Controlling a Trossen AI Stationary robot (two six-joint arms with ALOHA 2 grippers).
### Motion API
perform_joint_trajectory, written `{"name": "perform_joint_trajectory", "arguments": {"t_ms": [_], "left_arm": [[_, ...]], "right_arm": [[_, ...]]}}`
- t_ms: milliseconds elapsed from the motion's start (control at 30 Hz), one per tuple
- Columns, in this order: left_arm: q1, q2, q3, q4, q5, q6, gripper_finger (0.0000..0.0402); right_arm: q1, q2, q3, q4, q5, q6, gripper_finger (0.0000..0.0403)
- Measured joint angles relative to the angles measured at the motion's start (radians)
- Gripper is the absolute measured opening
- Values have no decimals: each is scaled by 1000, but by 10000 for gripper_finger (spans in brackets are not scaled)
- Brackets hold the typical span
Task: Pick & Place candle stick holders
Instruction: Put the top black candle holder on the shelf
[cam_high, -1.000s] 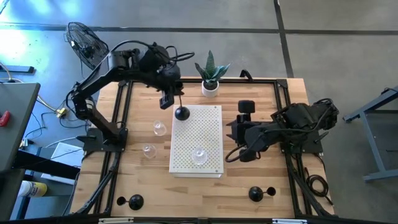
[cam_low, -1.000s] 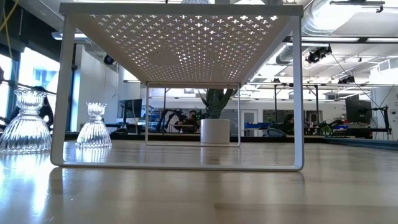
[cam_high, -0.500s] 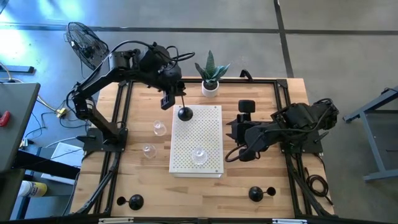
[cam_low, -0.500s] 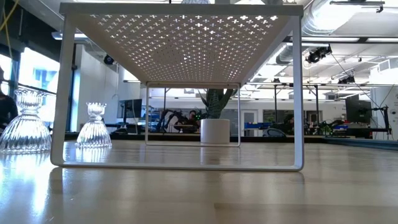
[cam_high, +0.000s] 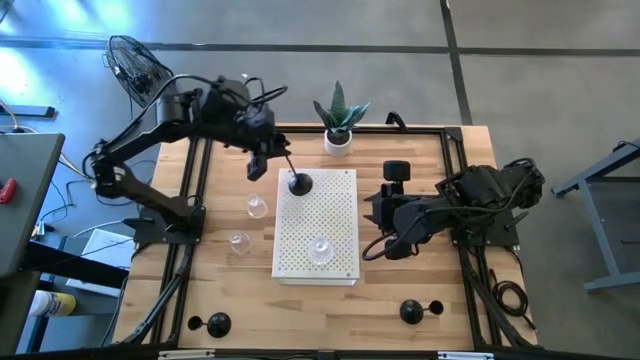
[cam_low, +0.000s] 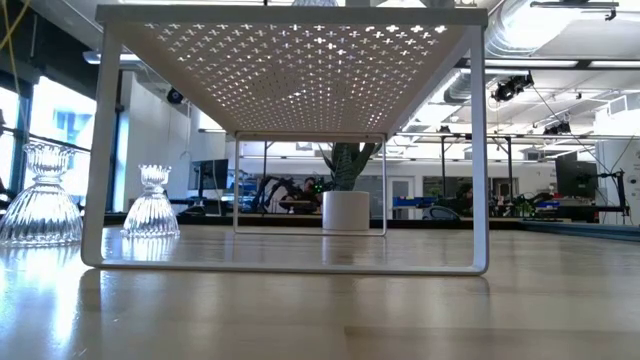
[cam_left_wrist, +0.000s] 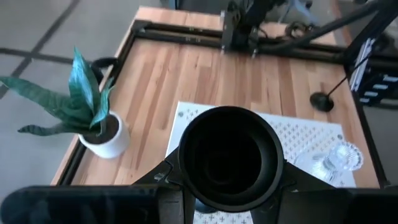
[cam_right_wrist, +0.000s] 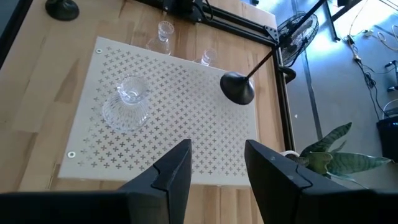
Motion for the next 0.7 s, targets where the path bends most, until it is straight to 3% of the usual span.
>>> {"name": "perform_joint_trajectory", "arguments": {"t_ms": [333, 700], "left_arm": [[0, -31, -129, 37, 4, -1, 91], [0, -31, -135, 67, -20, -2, 91]], "right_arm": [[0, 0, 0, 5, 2, 0, 142], [0, 0, 0, 5, 1, 5, 142]]}}
